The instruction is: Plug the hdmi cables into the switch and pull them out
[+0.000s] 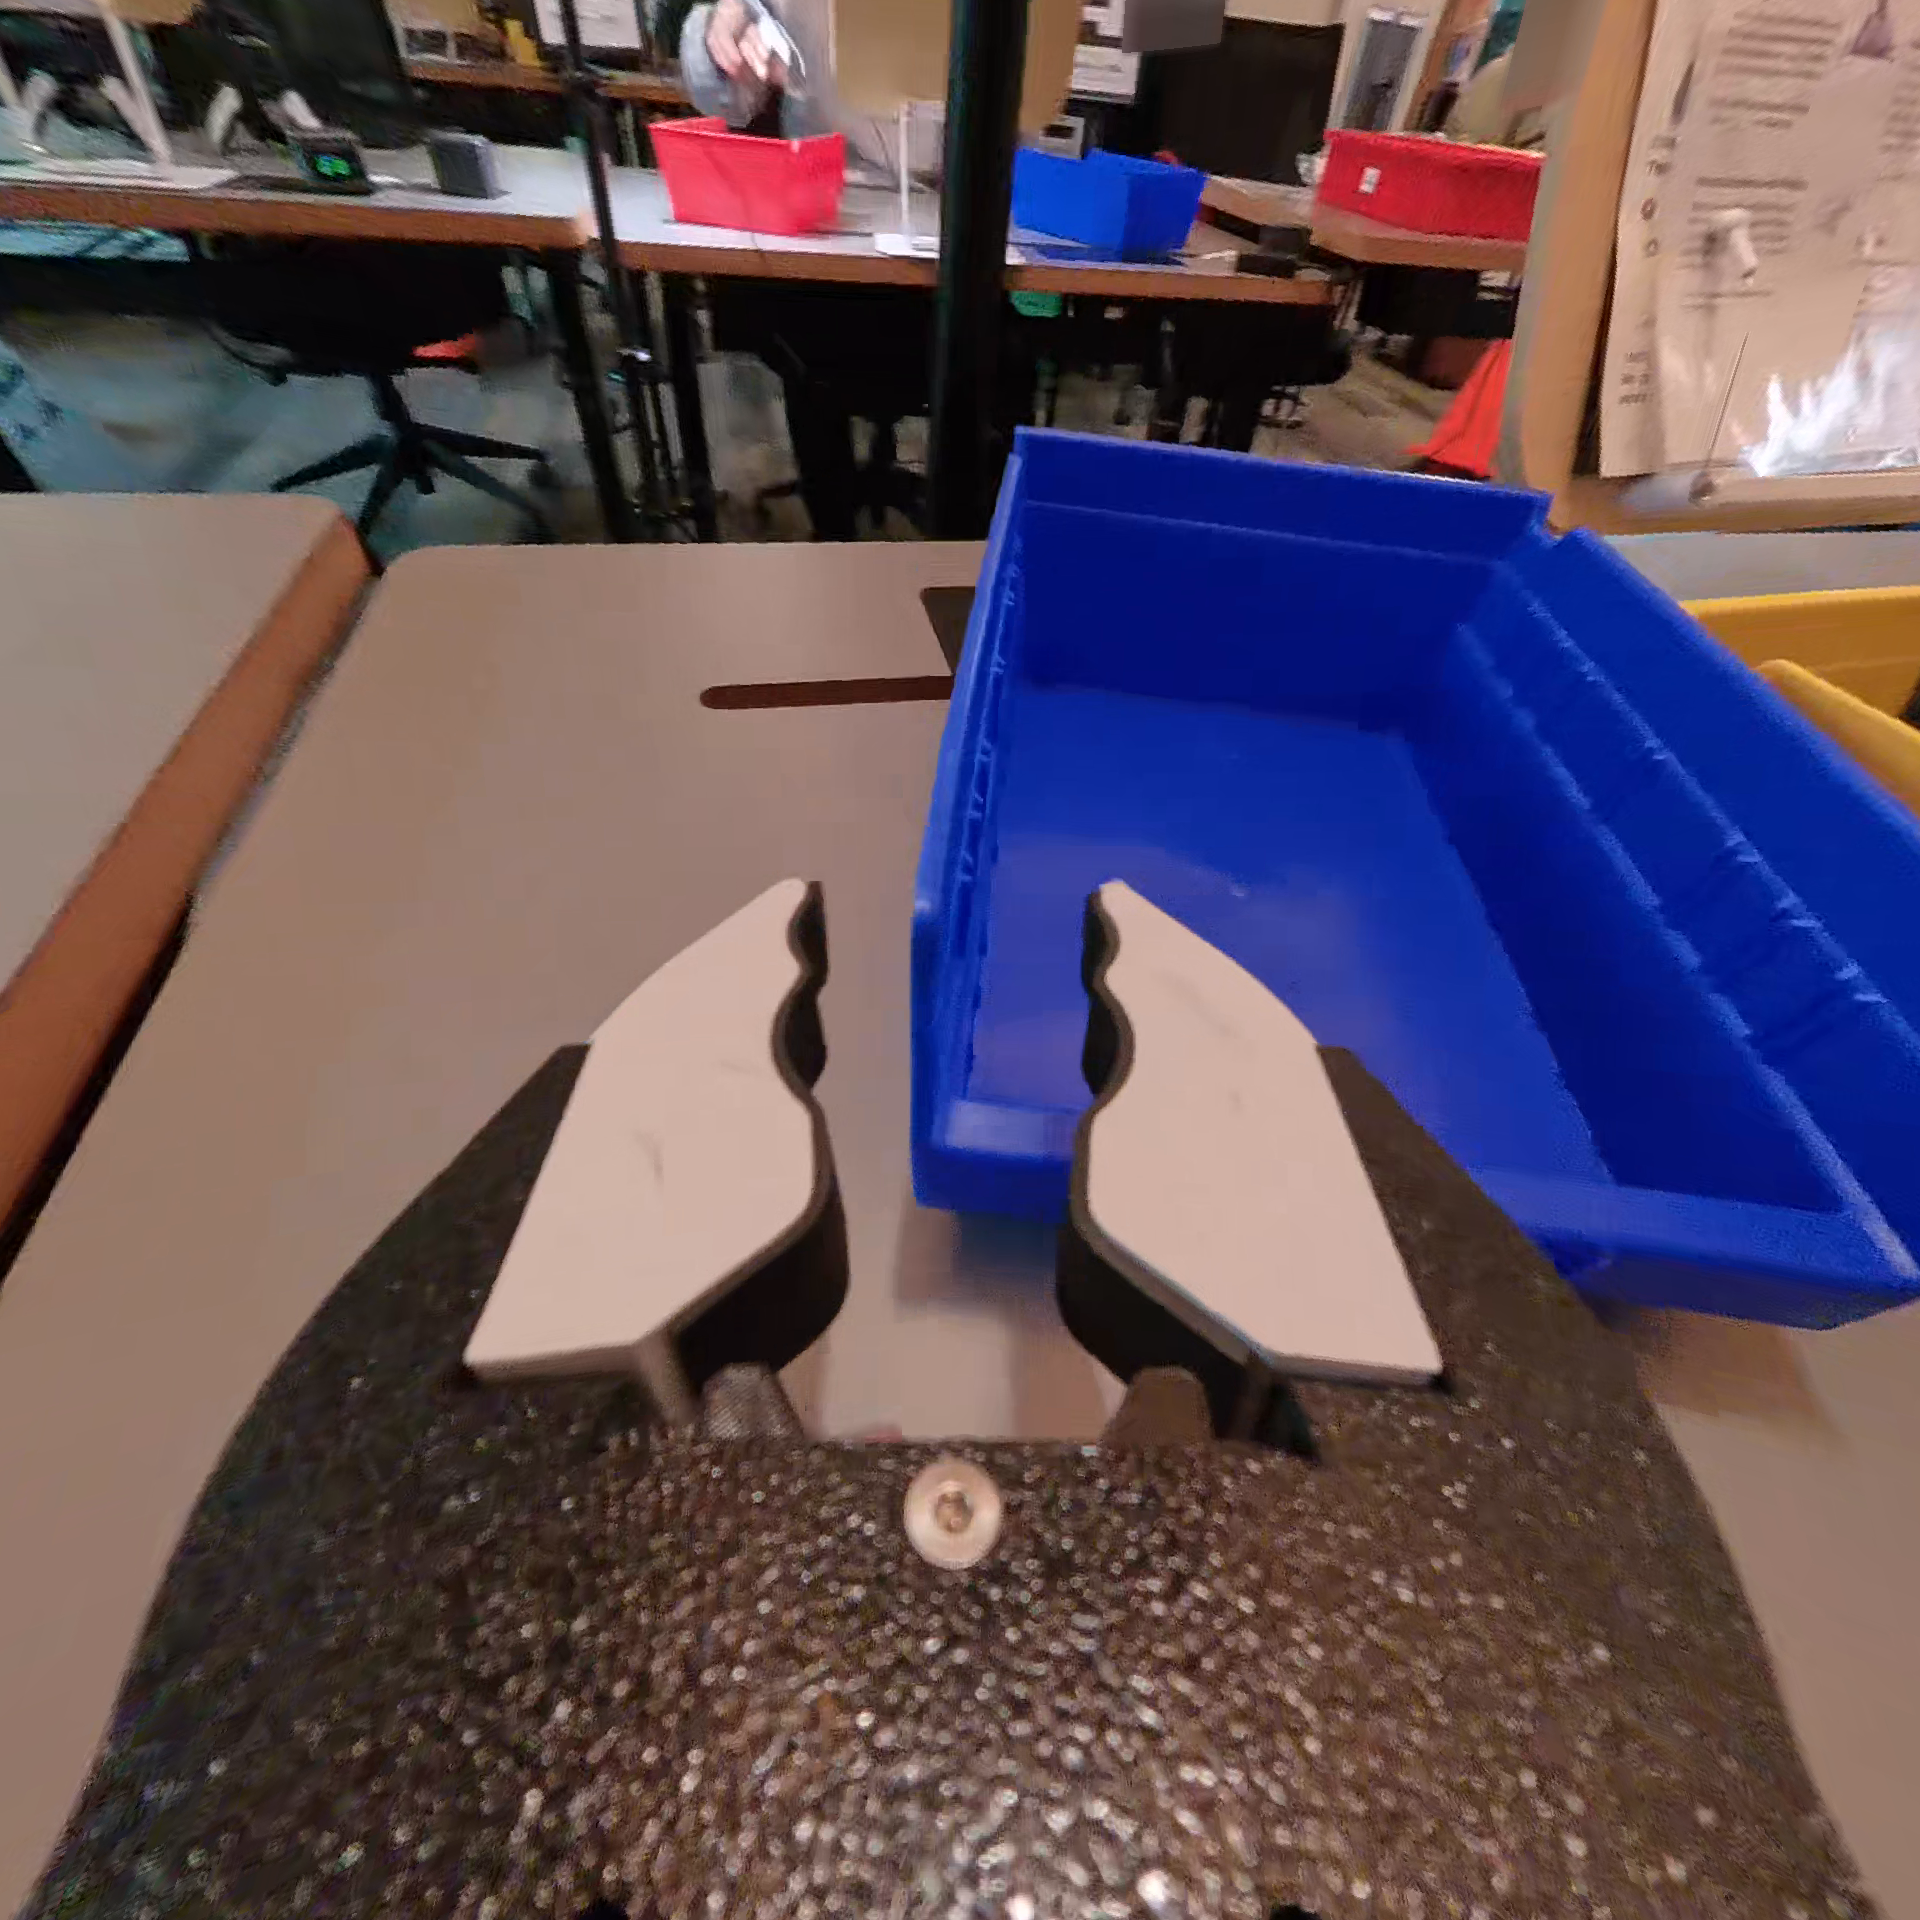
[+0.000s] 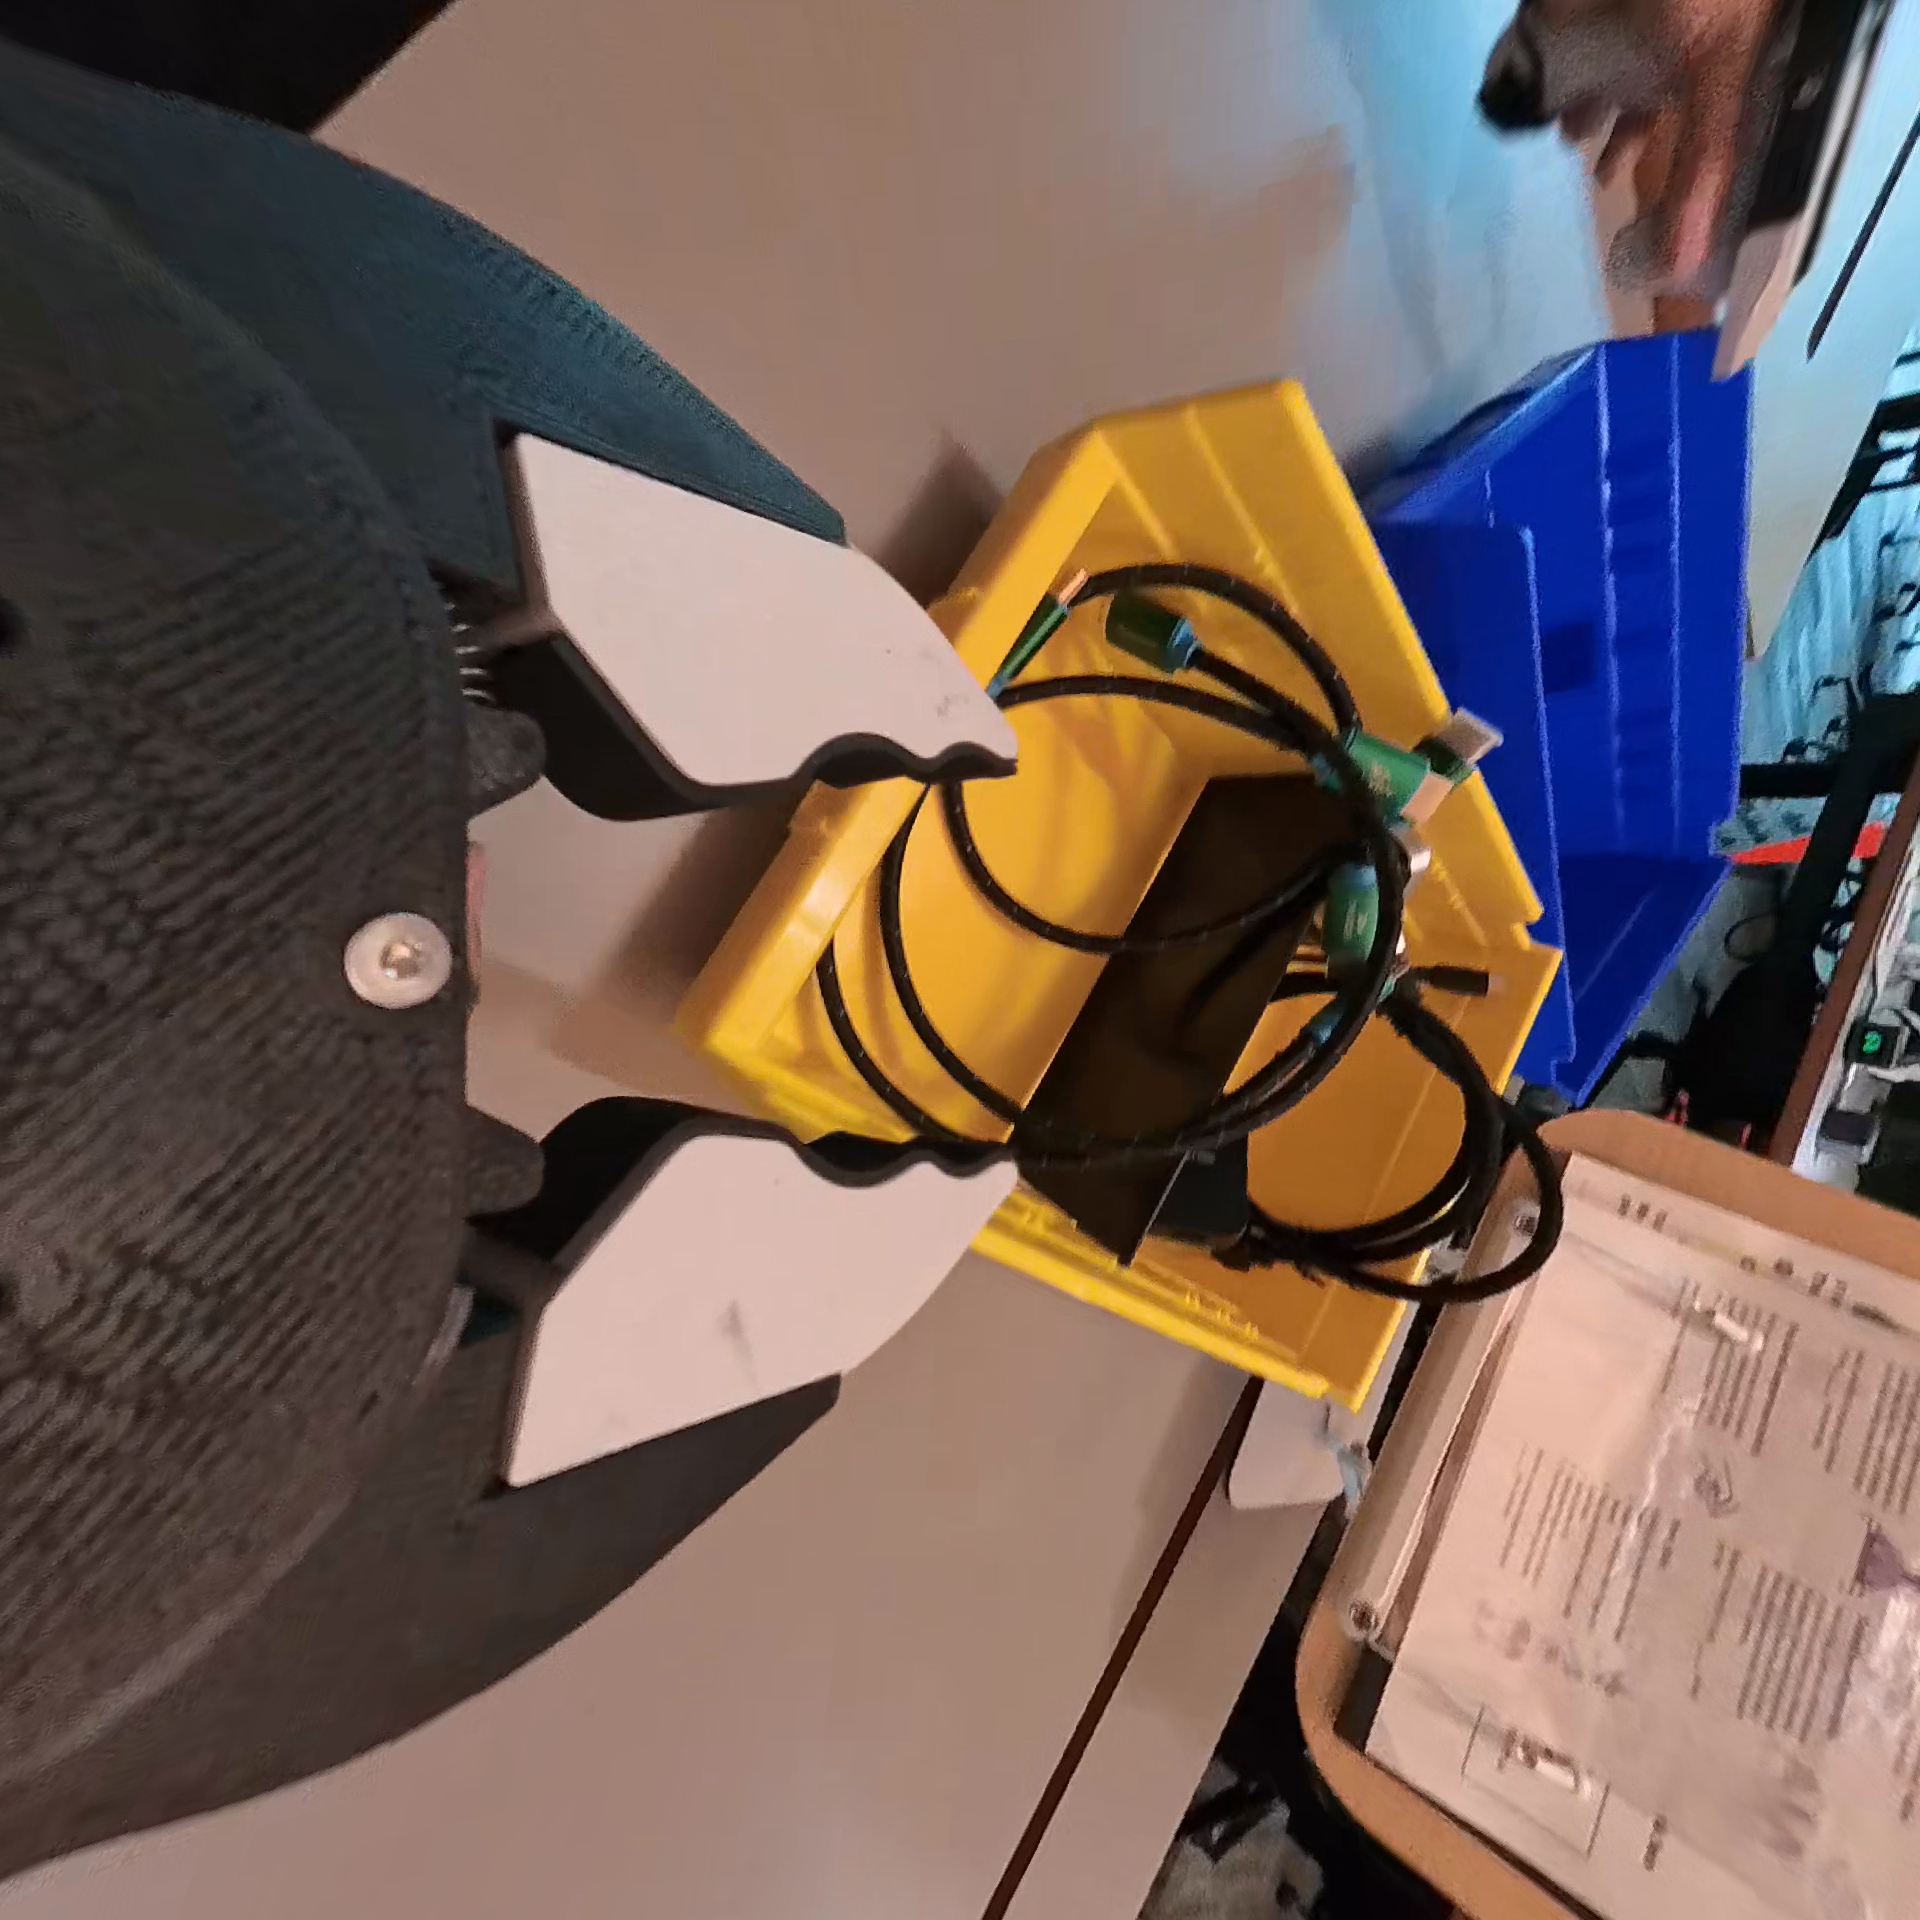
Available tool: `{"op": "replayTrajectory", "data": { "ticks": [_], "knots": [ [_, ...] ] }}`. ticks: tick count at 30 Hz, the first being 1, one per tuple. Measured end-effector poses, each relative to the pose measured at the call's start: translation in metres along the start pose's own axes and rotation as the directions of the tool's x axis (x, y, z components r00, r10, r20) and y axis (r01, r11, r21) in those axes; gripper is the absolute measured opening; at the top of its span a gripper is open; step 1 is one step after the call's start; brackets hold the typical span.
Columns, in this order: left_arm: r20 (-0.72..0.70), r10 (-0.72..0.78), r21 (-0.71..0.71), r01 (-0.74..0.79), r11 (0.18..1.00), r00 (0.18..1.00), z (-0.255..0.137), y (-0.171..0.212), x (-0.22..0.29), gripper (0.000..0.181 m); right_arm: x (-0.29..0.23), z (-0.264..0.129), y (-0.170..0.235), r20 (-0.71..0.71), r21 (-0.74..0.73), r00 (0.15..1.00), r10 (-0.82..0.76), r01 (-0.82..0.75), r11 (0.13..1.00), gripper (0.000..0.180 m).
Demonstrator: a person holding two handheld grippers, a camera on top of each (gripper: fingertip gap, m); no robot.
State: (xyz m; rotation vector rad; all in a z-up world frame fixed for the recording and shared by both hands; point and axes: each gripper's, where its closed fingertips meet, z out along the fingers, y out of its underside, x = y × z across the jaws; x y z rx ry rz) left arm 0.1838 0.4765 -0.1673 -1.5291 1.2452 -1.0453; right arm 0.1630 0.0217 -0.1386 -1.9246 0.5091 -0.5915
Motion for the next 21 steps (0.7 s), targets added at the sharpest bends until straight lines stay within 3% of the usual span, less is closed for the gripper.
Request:
{"op": "replayTrajectory", "data": {
  "ticks": [2, 4, 6, 9, 12, 16, 21],
  "knots": [
    [-0.025, 0.018, -0.021, -0.019, 1.000, 1.000, 0.013, 0.007, -0.001, 0.034, -0.010, 0.002, -0.006, 0.039, 0.022, 0.999, 0.026, -0.027, 0.999, 0.066],
    [-0.006, 0.067, -0.081, -0.067, 0.994, 0.998, 0.021, 0.021, -0.001, 0.005, -0.018, 0.004, -0.012, 0.072, 0.042, 0.995, 0.064, -0.067, 0.997, 0.067],
    [0.038, 0.141, -0.046, -0.139, 0.989, 0.989, 0.020, 0.020, -0.001, 0.004, -0.023, 0.007, -0.017, 0.092, 0.055, 0.993, 0.074, -0.079, 0.995, 0.068],
    [0.093, 0.088, 0.070, -0.094, 0.993, 0.992, 0.002, 0.008, 0.008, 0.003, -0.029, 0.015, -0.027, 0.088, 0.078, 0.995, 0.049, -0.056, 0.995, 0.072],
    [0.189, 0.008, 0.193, -0.045, 0.980, 0.982, -0.035, -0.020, 0.016, 0.001, -0.036, 0.025, -0.037, 0.101, 0.100, 0.994, 0.043, -0.053, 0.994, 0.077],
    [0.387, 0.123, 0.211, -0.218, 0.953, 0.914, -0.090, -0.056, 0.030, 0.002, -0.052, 0.040, -0.058, 0.159, 0.159, 0.986, 0.051, -0.077, 0.984, 0.078],
    [0.448, 0.050, 0.366, -0.234, 0.901, 0.893, -0.156, -0.105, 0.065, 0.002, -0.068, 0.061, -0.097, 0.224, 0.276, 0.963, 0.146, -0.207, 0.939, 0.082]
  ]
}}
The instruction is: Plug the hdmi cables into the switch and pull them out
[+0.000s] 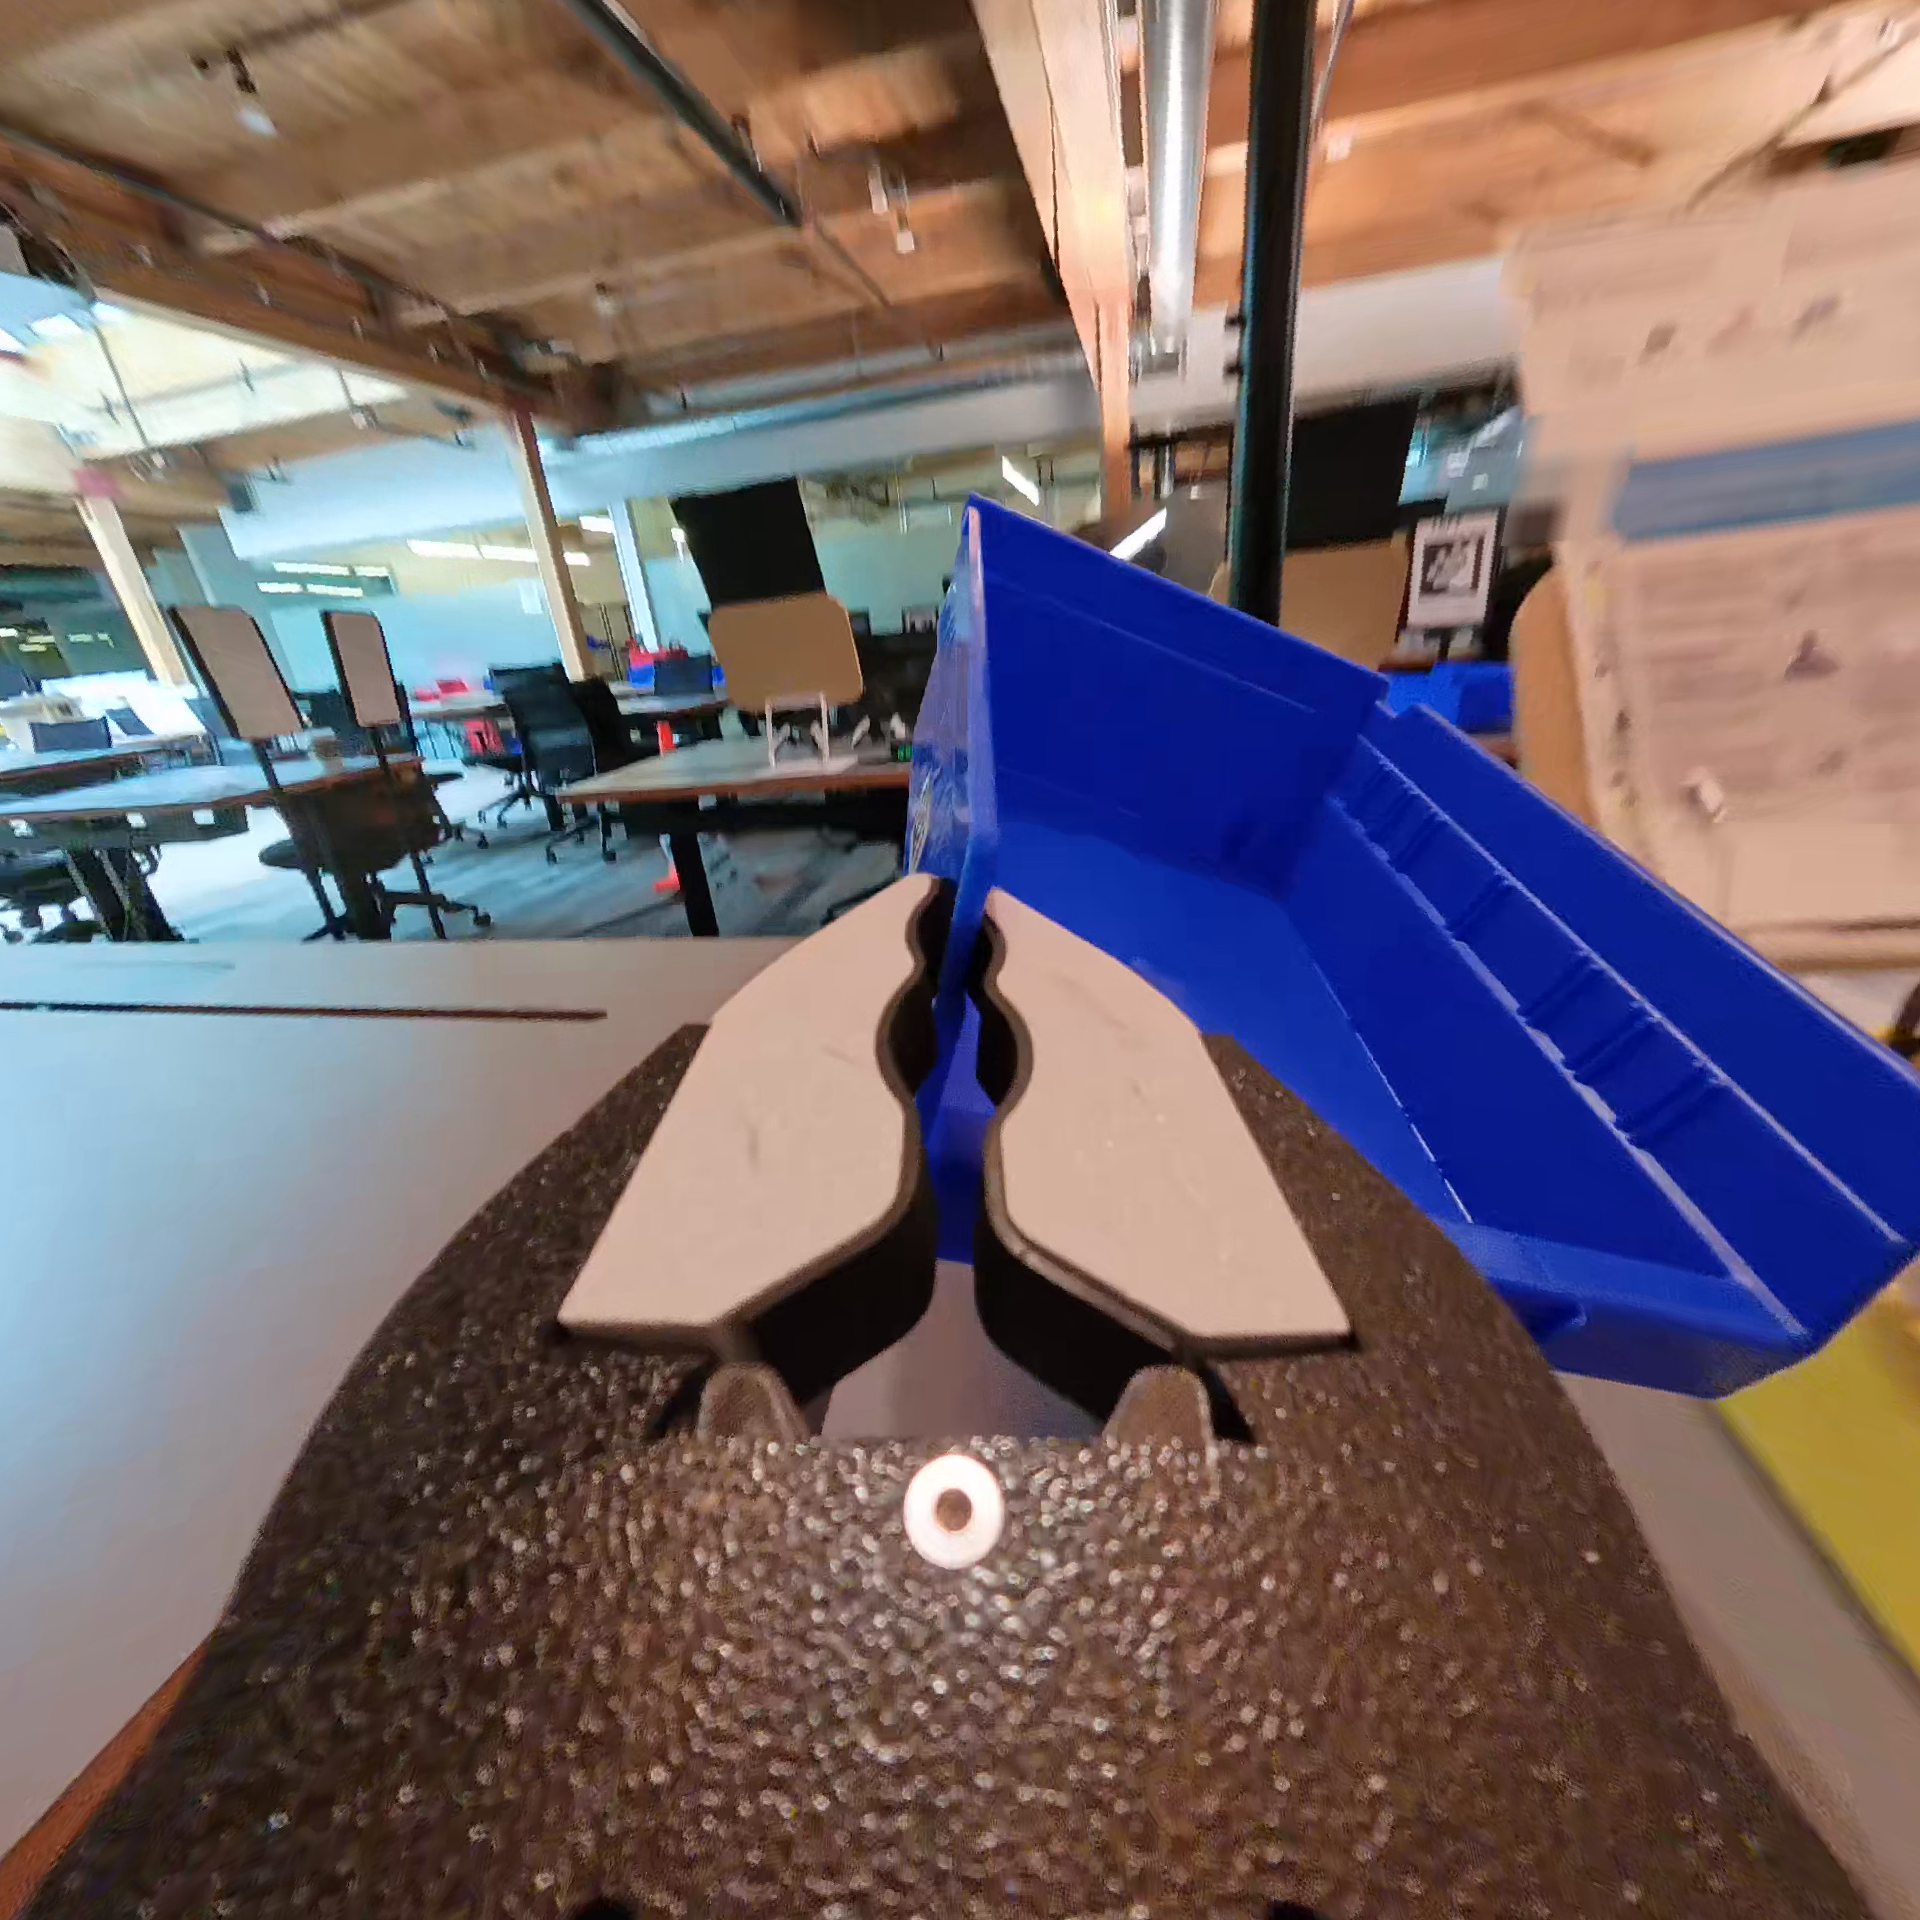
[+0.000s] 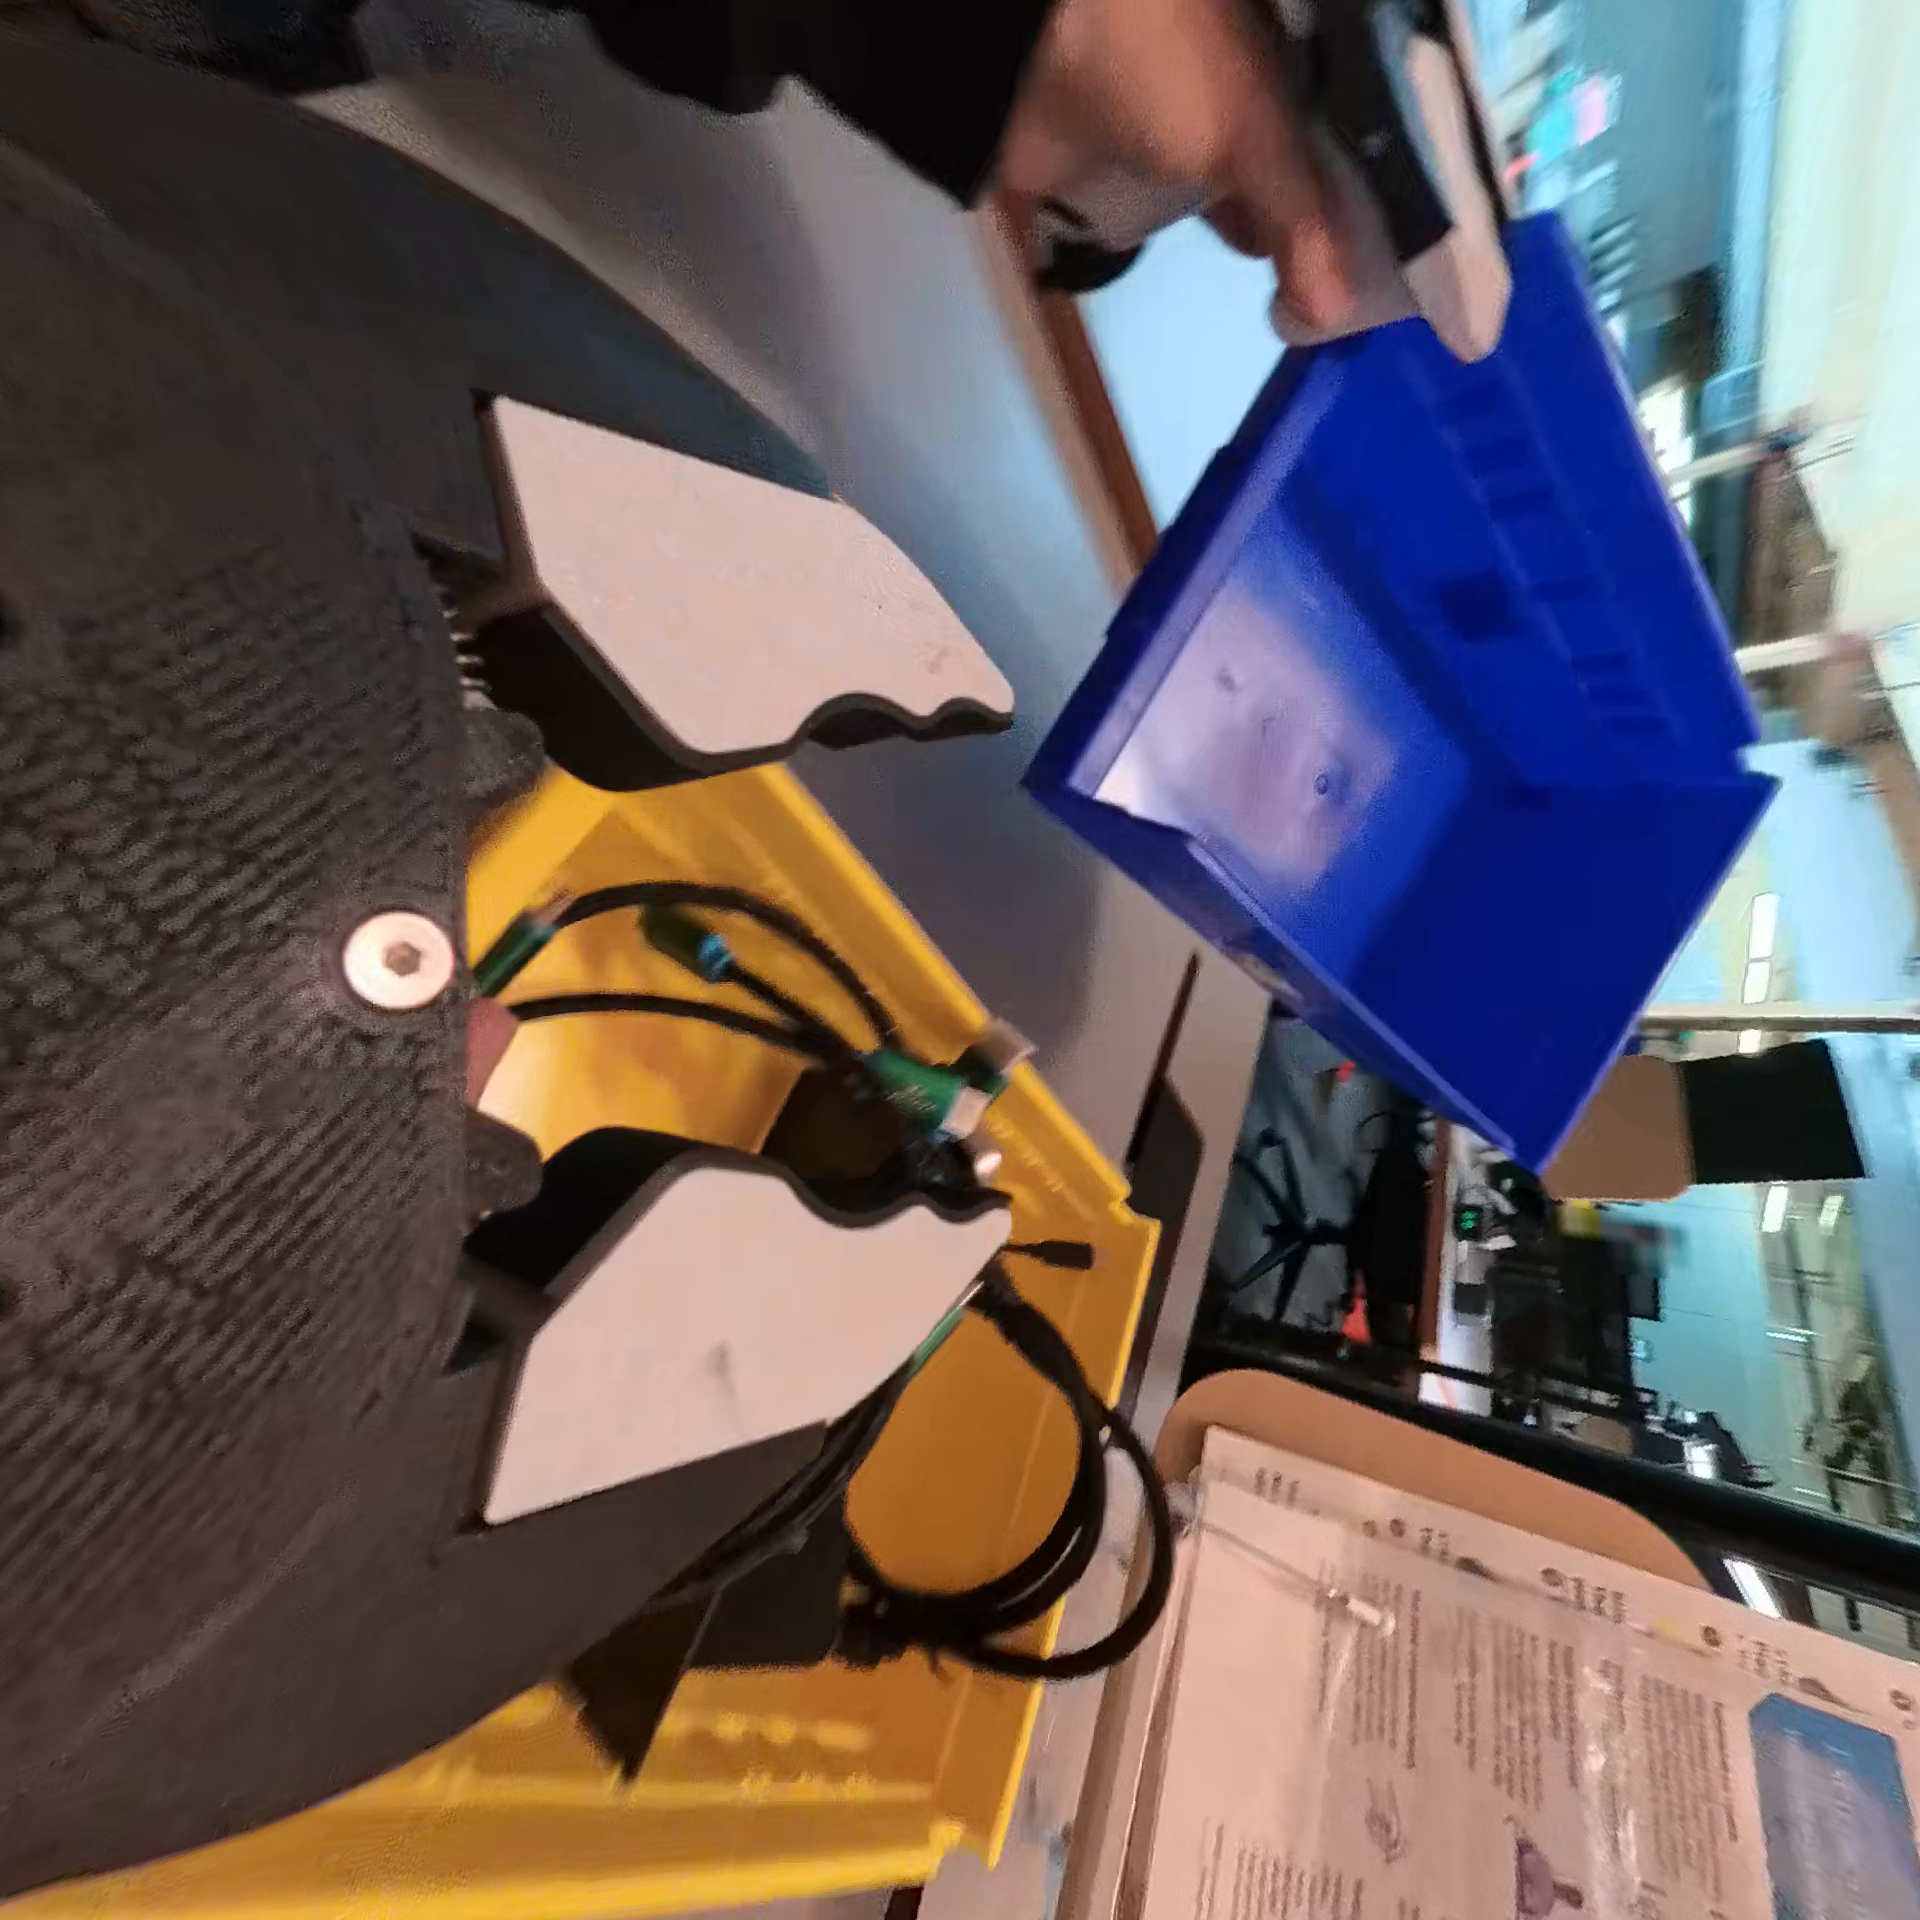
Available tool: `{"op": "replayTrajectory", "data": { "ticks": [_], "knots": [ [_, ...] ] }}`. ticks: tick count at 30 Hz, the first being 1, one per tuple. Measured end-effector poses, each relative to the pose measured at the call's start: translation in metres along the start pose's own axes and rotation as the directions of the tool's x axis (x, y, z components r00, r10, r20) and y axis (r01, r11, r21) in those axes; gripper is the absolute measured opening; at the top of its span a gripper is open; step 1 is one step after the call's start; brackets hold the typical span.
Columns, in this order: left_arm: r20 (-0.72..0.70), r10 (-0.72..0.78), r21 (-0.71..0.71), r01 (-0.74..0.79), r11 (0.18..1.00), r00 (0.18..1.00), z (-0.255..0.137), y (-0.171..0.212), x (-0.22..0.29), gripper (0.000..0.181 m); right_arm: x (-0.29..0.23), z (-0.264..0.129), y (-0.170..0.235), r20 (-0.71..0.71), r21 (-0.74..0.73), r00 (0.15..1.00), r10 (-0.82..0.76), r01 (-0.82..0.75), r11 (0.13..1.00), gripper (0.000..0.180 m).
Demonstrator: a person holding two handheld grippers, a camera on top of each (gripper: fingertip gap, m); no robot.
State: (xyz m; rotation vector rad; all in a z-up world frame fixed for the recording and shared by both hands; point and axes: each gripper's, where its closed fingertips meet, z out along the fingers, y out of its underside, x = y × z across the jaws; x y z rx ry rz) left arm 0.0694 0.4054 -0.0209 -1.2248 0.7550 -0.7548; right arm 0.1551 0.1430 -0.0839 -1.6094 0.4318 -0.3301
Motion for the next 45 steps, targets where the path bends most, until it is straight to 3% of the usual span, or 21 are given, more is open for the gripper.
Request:
{"op": "replayTrajectory", "data": {
  "ticks": [6, 9, 11, 13, 19, 22, 25, 27, 30, 33, 39, 45],
  "knots": [
    [-0.062, -0.043, 0.179, 0.053, 0.982, 0.997, -0.046, -0.068, 0.059, 0.002, -0.001, 0.024, -0.045, 0.022, 0.196, 0.989, 0.144, -0.146, 0.970, 0.080],
    [-0.118, -0.036, 0.263, 0.066, 0.962, 0.992, -0.066, -0.086, 0.100, 0.002, 0.016, 0.017, -0.057, -0.007, 0.292, 0.981, 0.192, -0.182, 0.939, 0.051],
    [-0.104, 0.031, 0.343, 0.007, 0.939, 0.994, -0.079, -0.095, 0.128, 0.002, 0.044, 0.000, -0.064, -0.075, 0.387, 0.950, 0.302, -0.251, 0.887, 0.018],
    [-0.146, 0.048, 0.392, 0.013, 0.920, 0.988, -0.092, -0.100, 0.158, 0.005, 0.073, -0.017, -0.065, -0.121, 0.451, 0.925, 0.359, -0.271, 0.850, 0.005],
    [-0.290, 0.106, 0.449, 0.038, 0.893, 0.951, -0.113, -0.096, 0.235, 0.014, 0.139, -0.069, -0.085, -0.019, 0.583, 0.873, 0.487, -0.386, 0.715, 0.005],
    [-0.420, 0.135, 0.433, 0.067, 0.899, 0.897, -0.124, -0.086, 0.267, 0.017, 0.167, -0.099, -0.095, -0.089, 0.597, 0.901, 0.425, -0.294, 0.746, 0.004],
    [-0.506, 0.168, 0.503, 0.132, 0.854, 0.846, -0.147, -0.091, 0.287, 0.028, 0.191, -0.127, -0.099, -0.153, 0.612, 0.906, 0.395, -0.227, 0.758, 0.004],
    [-0.562, 0.165, 0.454, 0.136, 0.881, 0.810, -0.153, -0.083, 0.295, 0.029, 0.215, -0.151, -0.099, -0.195, 0.613, 0.904, 0.382, -0.192, 0.767, 0.004],
    [-0.638, 0.096, 0.271, 0.106, 0.957, 0.764, -0.147, -0.053, 0.292, 0.033, 0.259, -0.193, -0.094, -0.269, 0.586, 0.891, 0.365, -0.150, 0.797, 0.004],
    [-0.604, 0.020, 0.062, 0.022, 0.998, 0.797, -0.125, -0.010, 0.267, 0.062, 0.305, -0.239, -0.079, -0.392, 0.535, 0.850, 0.351, -0.100, 0.839, 0.005],
    [-0.584, -0.166, -0.260, 0.011, 0.966, 0.795, -0.111, 0.067, 0.252, 0.080, 0.397, -0.311, -0.012, -0.575, 0.473, 0.687, 0.445, -0.164, 0.866, 0.004],
    [-0.521, -0.174, -0.349, -0.023, 0.937, 0.836, -0.104, 0.106, 0.255, 0.072, 0.450, -0.345, 0.056, -0.674, 0.419, 0.539, 0.505, -0.284, 0.863, 0.005]
  ]
}}
